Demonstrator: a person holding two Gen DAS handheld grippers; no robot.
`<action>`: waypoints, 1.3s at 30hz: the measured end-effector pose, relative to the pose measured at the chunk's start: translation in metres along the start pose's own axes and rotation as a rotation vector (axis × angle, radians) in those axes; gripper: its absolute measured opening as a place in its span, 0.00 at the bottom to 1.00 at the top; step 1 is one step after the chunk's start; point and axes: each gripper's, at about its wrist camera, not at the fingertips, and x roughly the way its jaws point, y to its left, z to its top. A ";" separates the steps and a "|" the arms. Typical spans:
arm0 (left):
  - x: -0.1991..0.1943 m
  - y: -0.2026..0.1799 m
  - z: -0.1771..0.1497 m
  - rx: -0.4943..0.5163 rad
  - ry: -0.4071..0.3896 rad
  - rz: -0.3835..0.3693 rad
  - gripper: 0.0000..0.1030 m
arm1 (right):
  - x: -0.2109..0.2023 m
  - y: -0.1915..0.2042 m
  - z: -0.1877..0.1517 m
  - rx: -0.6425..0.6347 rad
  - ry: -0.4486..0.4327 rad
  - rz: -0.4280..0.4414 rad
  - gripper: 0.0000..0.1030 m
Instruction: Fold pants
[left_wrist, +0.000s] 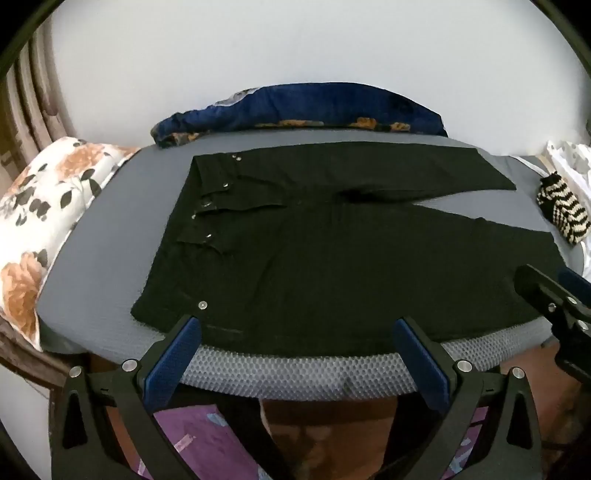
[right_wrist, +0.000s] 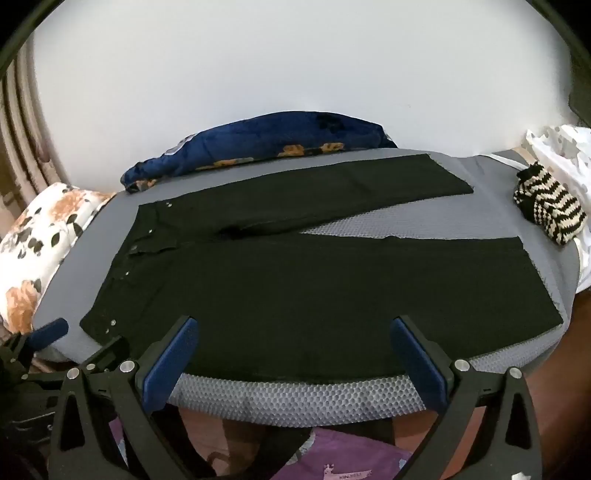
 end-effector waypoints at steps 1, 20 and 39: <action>0.002 0.001 0.000 0.000 0.005 -0.006 1.00 | 0.000 -0.001 0.000 0.002 0.002 -0.003 1.00; 0.009 0.029 0.021 -0.051 -0.131 -0.117 0.99 | 0.021 0.020 0.023 -0.007 0.042 0.014 1.00; 0.017 0.042 0.019 -0.034 0.028 -0.061 0.99 | 0.030 0.024 0.017 -0.003 0.072 0.046 1.00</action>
